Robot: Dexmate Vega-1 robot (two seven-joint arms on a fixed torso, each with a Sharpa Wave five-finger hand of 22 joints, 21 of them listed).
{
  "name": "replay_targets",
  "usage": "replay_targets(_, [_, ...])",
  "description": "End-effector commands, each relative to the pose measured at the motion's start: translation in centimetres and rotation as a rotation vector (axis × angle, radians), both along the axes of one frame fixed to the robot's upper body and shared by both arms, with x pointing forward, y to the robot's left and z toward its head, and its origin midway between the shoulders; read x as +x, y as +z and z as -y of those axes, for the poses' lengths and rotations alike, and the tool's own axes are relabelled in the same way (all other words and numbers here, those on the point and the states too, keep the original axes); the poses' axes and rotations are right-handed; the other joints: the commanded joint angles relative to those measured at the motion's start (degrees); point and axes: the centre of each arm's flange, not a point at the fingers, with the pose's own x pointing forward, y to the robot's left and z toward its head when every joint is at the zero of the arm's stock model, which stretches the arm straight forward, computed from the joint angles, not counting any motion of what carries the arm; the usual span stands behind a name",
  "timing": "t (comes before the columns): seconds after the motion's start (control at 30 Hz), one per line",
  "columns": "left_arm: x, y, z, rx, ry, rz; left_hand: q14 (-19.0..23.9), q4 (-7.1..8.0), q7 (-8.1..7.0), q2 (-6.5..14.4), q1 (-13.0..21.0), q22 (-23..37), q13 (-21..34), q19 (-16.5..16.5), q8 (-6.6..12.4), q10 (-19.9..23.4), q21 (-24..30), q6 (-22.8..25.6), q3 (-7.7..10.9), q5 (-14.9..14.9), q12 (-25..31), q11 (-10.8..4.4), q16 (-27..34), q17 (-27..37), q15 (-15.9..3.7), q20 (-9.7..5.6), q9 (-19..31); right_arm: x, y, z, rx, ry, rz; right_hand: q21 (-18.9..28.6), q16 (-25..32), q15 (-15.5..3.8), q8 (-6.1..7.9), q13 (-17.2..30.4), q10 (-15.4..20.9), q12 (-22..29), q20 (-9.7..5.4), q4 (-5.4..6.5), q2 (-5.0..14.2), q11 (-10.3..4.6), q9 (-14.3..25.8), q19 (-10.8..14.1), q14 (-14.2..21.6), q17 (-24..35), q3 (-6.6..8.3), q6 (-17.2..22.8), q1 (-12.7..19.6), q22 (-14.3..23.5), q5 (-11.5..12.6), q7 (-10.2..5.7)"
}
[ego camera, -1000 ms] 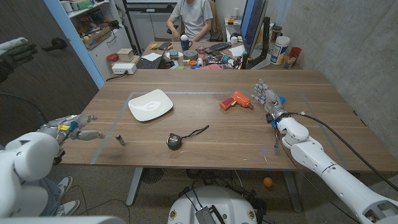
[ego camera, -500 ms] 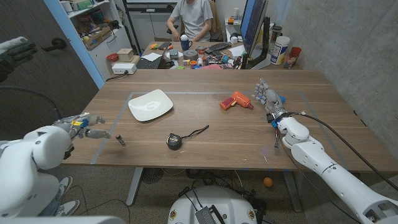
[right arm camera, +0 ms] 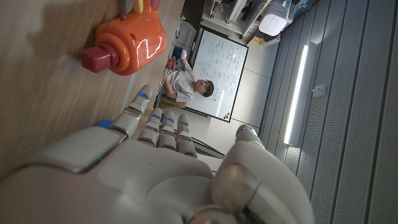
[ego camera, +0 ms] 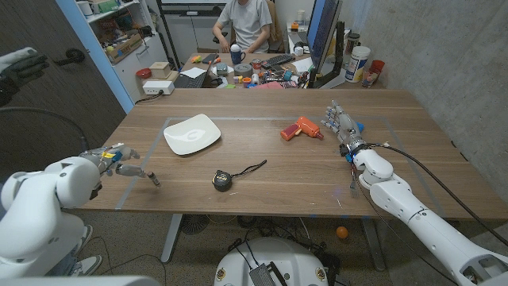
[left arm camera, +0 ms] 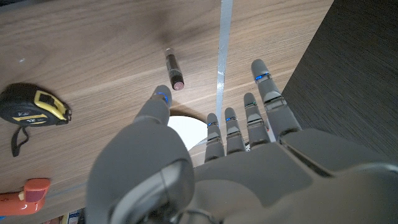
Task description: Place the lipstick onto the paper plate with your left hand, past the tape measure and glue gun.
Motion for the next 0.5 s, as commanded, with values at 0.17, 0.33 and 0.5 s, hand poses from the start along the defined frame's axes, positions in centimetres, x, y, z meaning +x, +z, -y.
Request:
replay_targets(0.17, [1.5, -0.5, 0.8, 0.001, -0.03, -0.021, 0.3, 0.23, -0.05, 0.0, 0.6, 0.2, 0.1, -0.5, -0.13, 0.0, -0.3, 0.1, -0.25, 0.0, 0.1, -0.46, 0.2, 0.1, -0.24, 0.15, 0.2, 0.6, 0.2, -0.6, 0.015, 0.015, 0.015, 0.5, 0.4, -0.08, -0.08, 0.1, 0.4, 0.0, 0.35, -0.23, -0.05, 0.03, 0.2, 0.1, 0.5, 0.0, -0.16, 0.2, -0.4, 0.2, 0.3, -0.31])
replay_targets(0.33, [1.7, -0.8, 0.8, -0.01, -0.032, -0.024, 0.3, 0.21, -0.07, 0.1, 0.7, 0.2, 0.1, -0.5, -0.17, 0.1, -0.4, 0.1, -0.28, 0.0, 0.2, -0.47, 0.2, 0.1, -0.22, 0.14, 0.2, 0.8, 0.4, -0.5, 0.015, 0.014, 0.018, 0.5, 0.4, -0.07, -0.09, 0.1, 0.4, 0.0, 0.37, -0.27, -0.08, 0.08, 0.2, 0.1, 0.5, 0.0, -0.18, 0.2, -0.4, 0.2, 0.3, -0.32])
replay_targets(0.5, [2.4, -1.5, 0.7, -0.026, -0.03, -0.044, 0.5, 0.2, -0.07, 0.2, 0.9, 0.2, 0.1, -0.5, -0.21, 0.1, -0.6, 0.2, -0.34, 0.0, 0.2, -0.32, 0.3, 0.1, -0.32, 0.14, 0.2, 1.1, 0.5, -0.4, 0.013, 0.014, 0.012, 0.5, 0.3, -0.09, -0.1, 0.1, 0.4, 0.0, 0.38, -0.32, -0.09, 0.04, 0.2, 0.1, 0.6, 0.0, -0.19, 0.1, -0.3, 0.2, 0.3, -0.36])
